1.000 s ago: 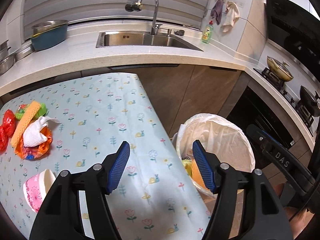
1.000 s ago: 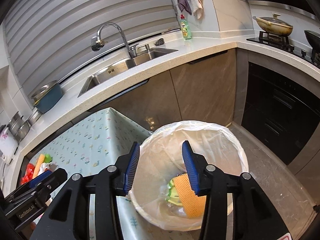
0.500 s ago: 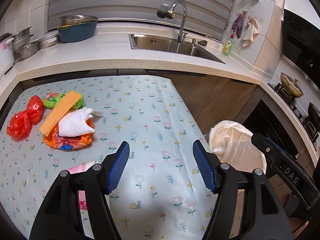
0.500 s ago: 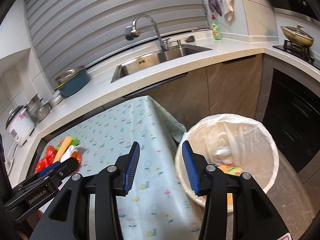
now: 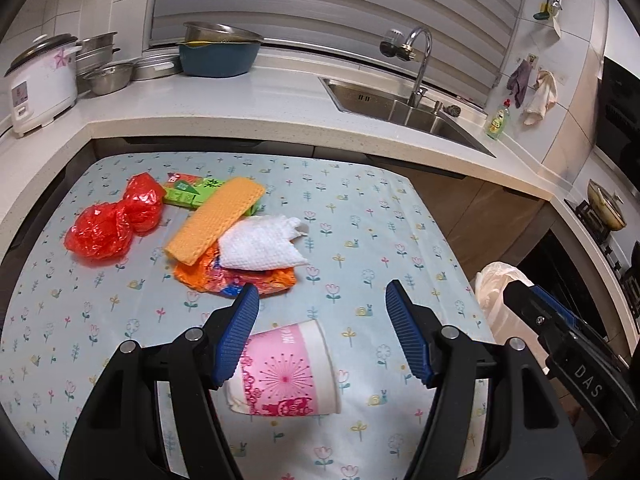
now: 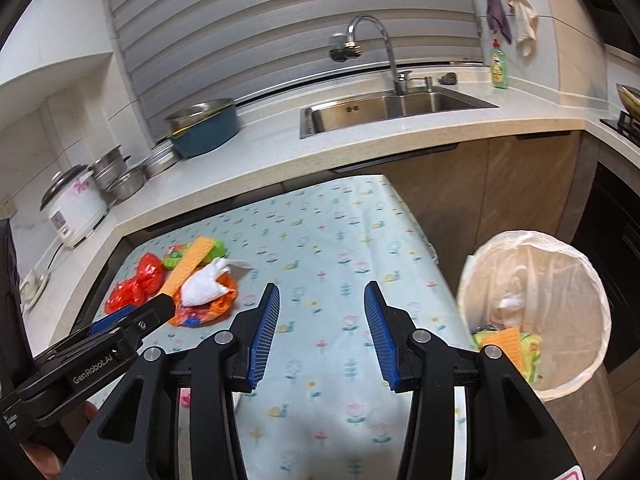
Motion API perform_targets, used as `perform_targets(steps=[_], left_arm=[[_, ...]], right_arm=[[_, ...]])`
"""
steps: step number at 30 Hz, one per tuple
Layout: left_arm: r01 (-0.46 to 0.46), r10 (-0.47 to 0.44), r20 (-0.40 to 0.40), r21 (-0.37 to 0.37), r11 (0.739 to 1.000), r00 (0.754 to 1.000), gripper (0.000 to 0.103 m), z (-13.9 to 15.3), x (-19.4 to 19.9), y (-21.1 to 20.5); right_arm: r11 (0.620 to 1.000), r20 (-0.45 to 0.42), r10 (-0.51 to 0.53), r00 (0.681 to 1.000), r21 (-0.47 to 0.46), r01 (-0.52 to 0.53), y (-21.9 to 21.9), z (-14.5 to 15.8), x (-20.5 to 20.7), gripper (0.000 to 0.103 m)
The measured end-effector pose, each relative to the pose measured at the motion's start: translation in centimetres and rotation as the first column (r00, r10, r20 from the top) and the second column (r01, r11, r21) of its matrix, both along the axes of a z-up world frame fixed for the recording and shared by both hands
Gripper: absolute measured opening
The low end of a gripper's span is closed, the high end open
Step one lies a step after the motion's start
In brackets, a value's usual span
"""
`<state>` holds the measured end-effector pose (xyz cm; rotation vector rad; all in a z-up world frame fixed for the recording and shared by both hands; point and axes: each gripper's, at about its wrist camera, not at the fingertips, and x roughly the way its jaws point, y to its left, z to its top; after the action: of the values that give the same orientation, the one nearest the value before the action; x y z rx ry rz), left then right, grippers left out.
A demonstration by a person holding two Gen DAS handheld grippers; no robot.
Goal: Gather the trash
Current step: 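Move both open tools back over the trash on the table, then grasp the red plastic bag with the left tool while the right tool grasps the white cloth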
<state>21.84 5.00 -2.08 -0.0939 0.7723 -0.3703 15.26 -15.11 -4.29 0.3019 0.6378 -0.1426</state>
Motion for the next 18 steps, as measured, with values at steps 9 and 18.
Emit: perform_targets(steps=[9,18], left_arm=[[-0.108,0.107,-0.016,-0.014,0.994,0.994,0.063,-0.7,1.7,7.0],[-0.202,0.202,-0.016,0.018,0.979,0.979,0.063,-1.6,4.1,13.1]], right_arm=[[0.996,-0.022,0.089,0.996,-0.025,-0.090,5.7,-0.2,2.2,0.043],[0.988,-0.055,0.151,0.987,-0.022,-0.153,10.1,-1.4,5.5,0.043]])
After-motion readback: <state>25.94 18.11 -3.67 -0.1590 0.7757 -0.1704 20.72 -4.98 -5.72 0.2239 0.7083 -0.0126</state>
